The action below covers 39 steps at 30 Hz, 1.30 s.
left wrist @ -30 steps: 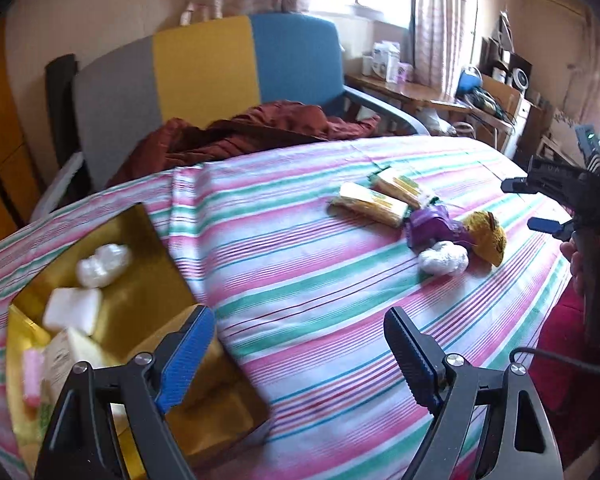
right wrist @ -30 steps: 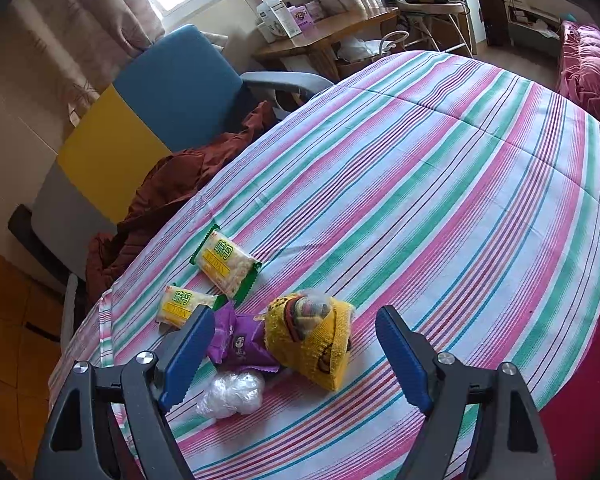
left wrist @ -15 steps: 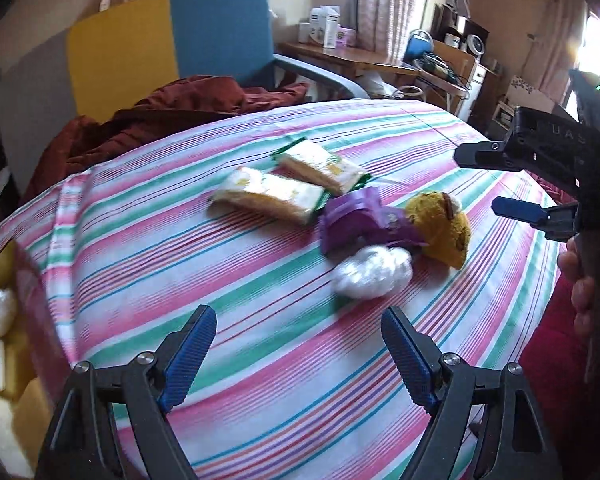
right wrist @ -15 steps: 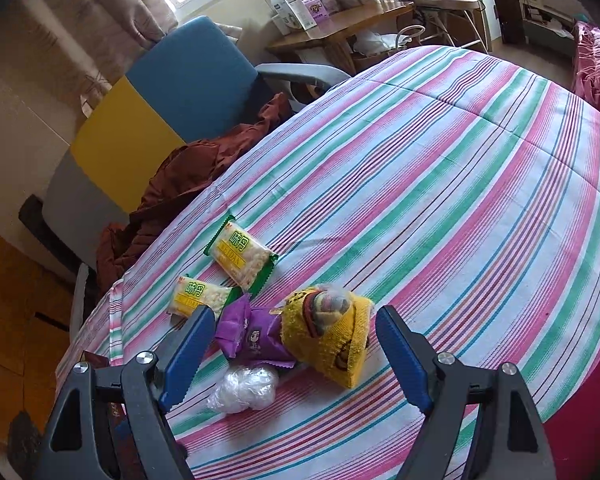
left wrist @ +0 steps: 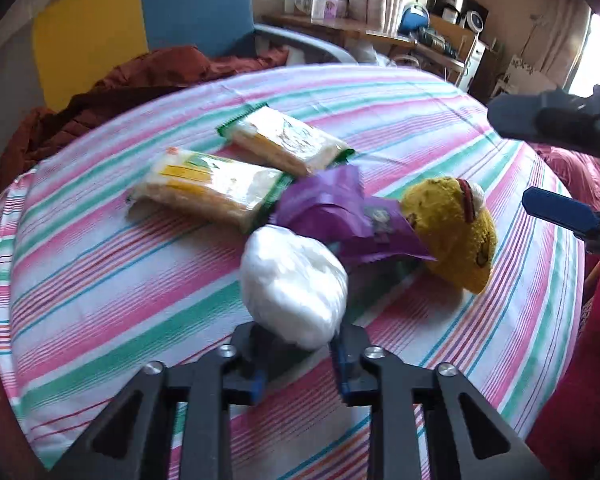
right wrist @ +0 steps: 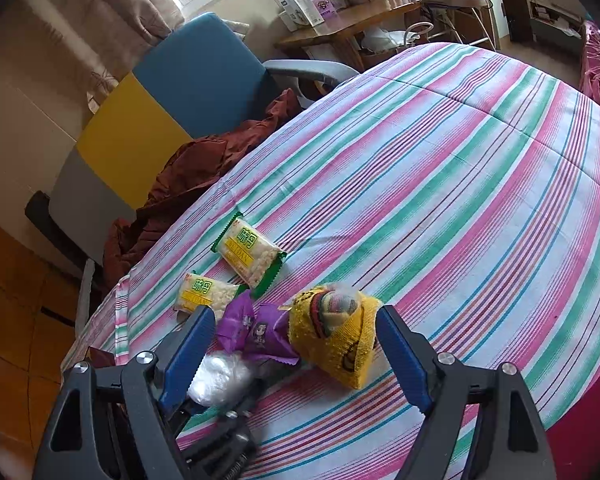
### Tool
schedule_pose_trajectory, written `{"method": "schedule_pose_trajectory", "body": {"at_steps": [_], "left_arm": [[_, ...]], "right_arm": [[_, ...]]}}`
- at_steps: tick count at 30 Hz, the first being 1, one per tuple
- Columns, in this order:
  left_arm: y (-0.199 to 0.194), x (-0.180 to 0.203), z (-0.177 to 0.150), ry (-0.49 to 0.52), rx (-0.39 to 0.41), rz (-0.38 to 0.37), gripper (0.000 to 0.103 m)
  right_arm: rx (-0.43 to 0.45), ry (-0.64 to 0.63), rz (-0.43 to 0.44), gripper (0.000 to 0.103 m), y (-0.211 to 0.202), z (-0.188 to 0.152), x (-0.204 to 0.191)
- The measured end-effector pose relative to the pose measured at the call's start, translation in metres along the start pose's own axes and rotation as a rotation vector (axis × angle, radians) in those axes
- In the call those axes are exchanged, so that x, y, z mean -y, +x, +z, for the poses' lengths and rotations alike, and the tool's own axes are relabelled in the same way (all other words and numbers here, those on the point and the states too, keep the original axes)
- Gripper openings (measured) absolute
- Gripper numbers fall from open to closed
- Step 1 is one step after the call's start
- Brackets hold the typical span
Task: Organize objects
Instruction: 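Grasp the second wrapped white ball with the left tool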
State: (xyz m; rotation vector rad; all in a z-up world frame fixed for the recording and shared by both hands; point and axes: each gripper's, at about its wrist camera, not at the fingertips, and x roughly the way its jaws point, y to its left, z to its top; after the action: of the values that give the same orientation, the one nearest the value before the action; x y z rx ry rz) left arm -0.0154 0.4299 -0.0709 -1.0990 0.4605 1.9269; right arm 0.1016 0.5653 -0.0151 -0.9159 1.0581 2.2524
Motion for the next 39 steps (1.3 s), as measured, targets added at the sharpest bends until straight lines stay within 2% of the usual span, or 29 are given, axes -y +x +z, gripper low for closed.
{"method": "schedule_pose_trajectory", "body": {"at_steps": [6, 9, 12, 17, 23, 29, 32, 35, 37, 38, 39], "left_arm": [[-0.033, -0.032, -0.044, -0.033, 0.044, 0.003, 0.024], [-0.049, -0.038, -0.068, -0.031, 0.083, 0.014, 0.024], [-0.054, -0.039, -0.079, -0.008, 0.107, 0.029, 0.024], [-0.054, -0.044, -0.080, -0.031, 0.119, -0.003, 0.024], [-0.050, -0.049, -0.077, -0.056, 0.128, -0.040, 0.025], [-0.049, -0.051, -0.078, -0.070, 0.137, -0.060, 0.026], [-0.049, -0.052, -0.078, -0.075, 0.139, -0.067, 0.026], [-0.048, -0.054, -0.077, -0.083, 0.142, -0.079, 0.026], [-0.048, -0.054, -0.078, -0.086, 0.143, -0.083, 0.026], [-0.048, -0.054, -0.078, -0.086, 0.144, -0.083, 0.026], [-0.048, -0.054, -0.078, -0.086, 0.144, -0.083, 0.026]], "right_arm": [[-0.008, -0.054, -0.004, 0.084, 0.002, -0.003, -0.010], [-0.007, -0.090, -0.021, 0.084, 0.002, -0.005, -0.016], [0.003, -0.158, -0.035, 0.084, 0.001, -0.009, -0.029], [0.010, -0.368, -0.069, 0.083, 0.002, -0.026, -0.067], [-0.081, -0.568, -0.132, 0.082, 0.028, -0.041, -0.101], [-0.159, -0.615, -0.163, 0.082, 0.069, -0.022, -0.111], [-0.189, -0.606, -0.213, 0.082, 0.096, -0.017, -0.109], [-0.221, -0.588, -0.171, 0.081, 0.111, -0.019, -0.105], [-0.247, -0.590, -0.135, 0.067, 0.115, -0.024, -0.103], [-0.258, -0.608, -0.112, 0.053, 0.114, -0.027, -0.104], [-0.260, -0.623, -0.093, 0.049, 0.112, -0.029, -0.107]]}}
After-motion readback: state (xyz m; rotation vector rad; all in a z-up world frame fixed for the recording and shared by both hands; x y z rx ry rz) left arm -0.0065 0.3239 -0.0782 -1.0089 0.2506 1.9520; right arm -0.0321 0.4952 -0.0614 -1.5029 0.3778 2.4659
